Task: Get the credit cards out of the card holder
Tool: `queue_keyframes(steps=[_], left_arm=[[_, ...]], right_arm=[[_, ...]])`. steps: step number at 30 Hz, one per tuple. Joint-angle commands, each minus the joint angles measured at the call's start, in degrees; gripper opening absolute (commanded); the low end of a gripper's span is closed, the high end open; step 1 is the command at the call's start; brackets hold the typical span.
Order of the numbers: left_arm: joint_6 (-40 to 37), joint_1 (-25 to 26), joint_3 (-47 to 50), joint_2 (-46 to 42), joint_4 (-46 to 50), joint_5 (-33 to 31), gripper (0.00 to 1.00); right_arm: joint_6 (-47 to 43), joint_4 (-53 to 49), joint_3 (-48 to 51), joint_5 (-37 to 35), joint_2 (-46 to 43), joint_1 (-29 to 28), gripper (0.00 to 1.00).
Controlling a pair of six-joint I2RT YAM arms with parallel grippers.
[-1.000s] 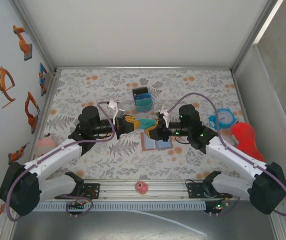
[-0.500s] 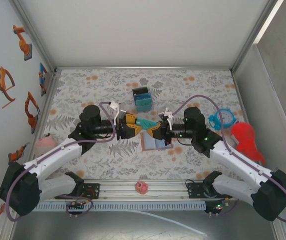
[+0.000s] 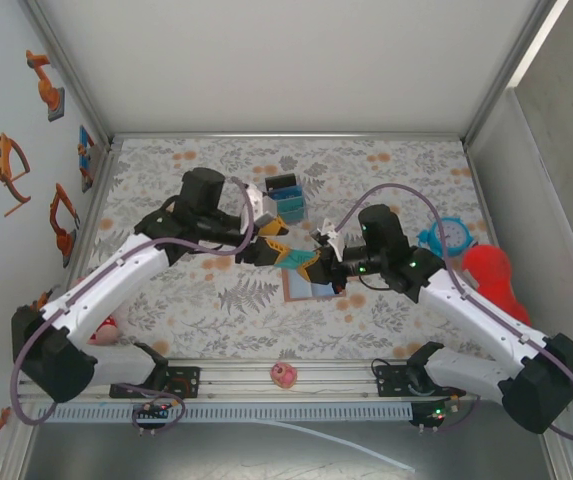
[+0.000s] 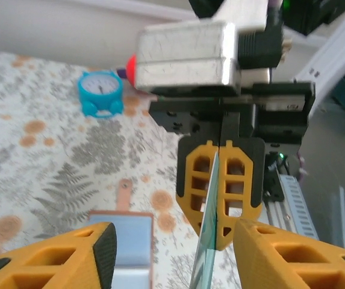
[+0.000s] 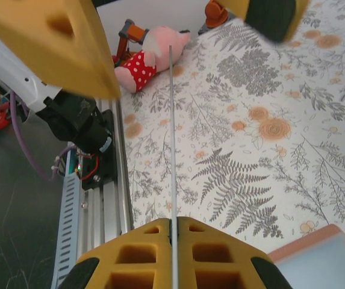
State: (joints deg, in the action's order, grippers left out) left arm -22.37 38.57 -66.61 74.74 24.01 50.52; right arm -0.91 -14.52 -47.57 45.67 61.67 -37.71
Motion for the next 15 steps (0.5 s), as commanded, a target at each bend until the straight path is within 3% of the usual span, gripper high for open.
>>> queue_keyframes(steps=[1,4,11,15], left_arm=[[-10.57,1.84,-4.41,3.07,14.34,0.17,0.52],[-12.63,3.10,-7.75,6.02,17.87,-0.41,0.48],[-13.26,3.71,-10.27,9.23,19.32,-1.21,0.04],[-13.52,3.77,-10.09,10.02,19.23,-3.45,0.00]], right_arm=[[-3.43,-4.81,-2.48,1.22,0.84,0.19,0.00],[-3.83,-5.25,-2.87,1.18,1.69,0.18,0.00],[-3.90,-5.71,-3.19,0.62,2.67,0.18,0.00],[-3.62,-5.52,-3.14,-1.42,2.06,0.18,0.00]])
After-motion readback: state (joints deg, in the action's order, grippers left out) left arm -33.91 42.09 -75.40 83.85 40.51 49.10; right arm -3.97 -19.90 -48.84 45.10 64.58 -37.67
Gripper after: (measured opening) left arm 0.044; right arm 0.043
